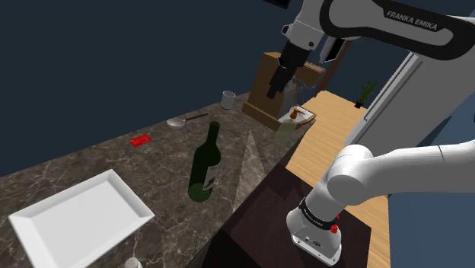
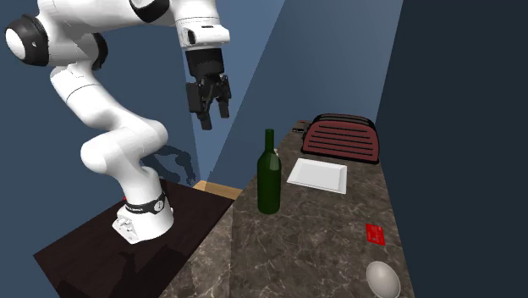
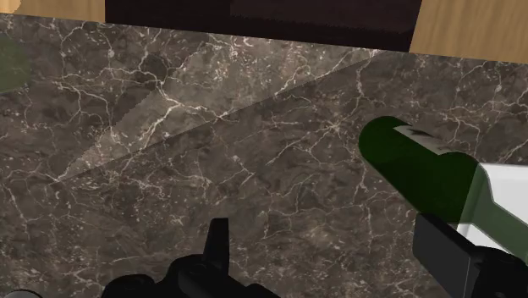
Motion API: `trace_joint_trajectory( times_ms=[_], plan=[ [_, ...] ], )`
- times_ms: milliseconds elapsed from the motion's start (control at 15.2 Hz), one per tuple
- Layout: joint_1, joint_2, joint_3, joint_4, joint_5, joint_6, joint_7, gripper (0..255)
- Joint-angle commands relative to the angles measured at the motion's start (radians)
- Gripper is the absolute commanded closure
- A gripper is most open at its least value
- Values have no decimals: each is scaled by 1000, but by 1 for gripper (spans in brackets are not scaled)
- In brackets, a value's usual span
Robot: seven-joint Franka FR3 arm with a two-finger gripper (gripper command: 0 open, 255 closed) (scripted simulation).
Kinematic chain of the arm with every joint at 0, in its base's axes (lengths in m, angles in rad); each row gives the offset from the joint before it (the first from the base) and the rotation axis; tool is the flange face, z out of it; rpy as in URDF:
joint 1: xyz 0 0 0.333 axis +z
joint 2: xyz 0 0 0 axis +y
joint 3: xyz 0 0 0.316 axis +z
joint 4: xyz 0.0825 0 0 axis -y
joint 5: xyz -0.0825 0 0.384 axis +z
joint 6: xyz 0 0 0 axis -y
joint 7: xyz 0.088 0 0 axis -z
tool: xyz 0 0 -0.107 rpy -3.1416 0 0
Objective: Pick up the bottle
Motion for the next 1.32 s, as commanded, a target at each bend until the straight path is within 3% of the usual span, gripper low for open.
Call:
trace_joint_trajectory(
  times_ms=[0, 726, 1254],
  plan=[
    [0, 0, 0, 0, 0, 0, 0, 0],
    [80, 156, 228, -5, 115, 178, 215, 0],
    [106, 313, 367, 46, 138, 298, 348, 0]
  ],
)
